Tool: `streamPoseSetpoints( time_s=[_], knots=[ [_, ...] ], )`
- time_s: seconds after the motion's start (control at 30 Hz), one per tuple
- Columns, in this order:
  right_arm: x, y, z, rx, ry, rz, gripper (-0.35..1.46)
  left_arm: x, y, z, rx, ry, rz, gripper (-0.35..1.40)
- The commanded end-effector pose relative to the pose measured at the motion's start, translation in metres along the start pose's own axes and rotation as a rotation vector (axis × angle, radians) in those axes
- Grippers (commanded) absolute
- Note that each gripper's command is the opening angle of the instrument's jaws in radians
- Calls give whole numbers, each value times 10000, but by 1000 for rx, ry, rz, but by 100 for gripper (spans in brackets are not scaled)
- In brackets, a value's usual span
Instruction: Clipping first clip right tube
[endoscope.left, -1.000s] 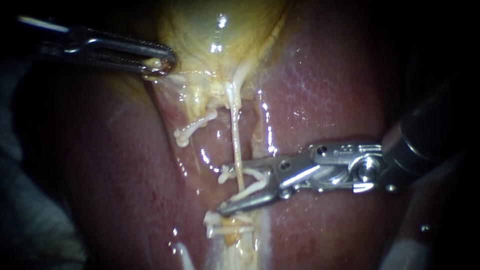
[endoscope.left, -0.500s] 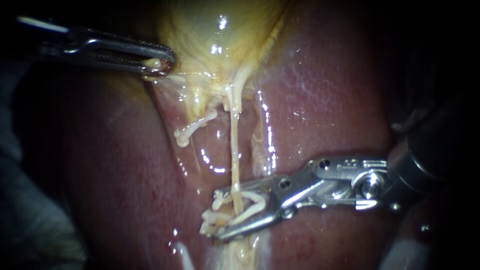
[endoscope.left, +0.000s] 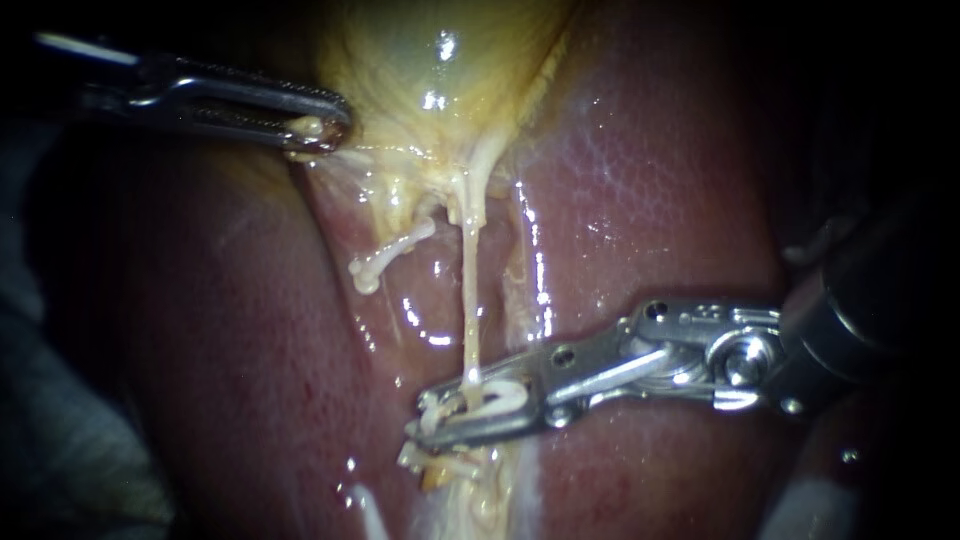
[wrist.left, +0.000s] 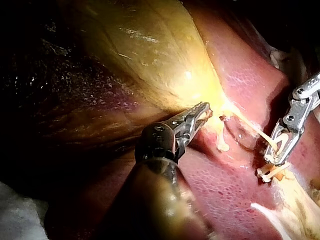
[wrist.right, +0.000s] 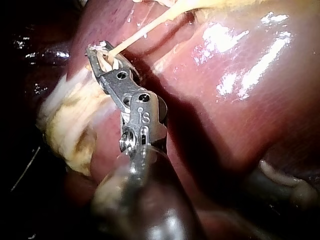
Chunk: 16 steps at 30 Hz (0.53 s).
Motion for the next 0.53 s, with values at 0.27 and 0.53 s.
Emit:
streamPoseSetpoints(
  time_s=[0.27,0.53],
  knots=[
    [-3,-2,-3,-2,-1,70,-35,0,0,1,0,0,0,-35],
    [-7,-2,-1,-3,-2,79,-35,0,-1,1,0,0,0,-35]
  ],
)
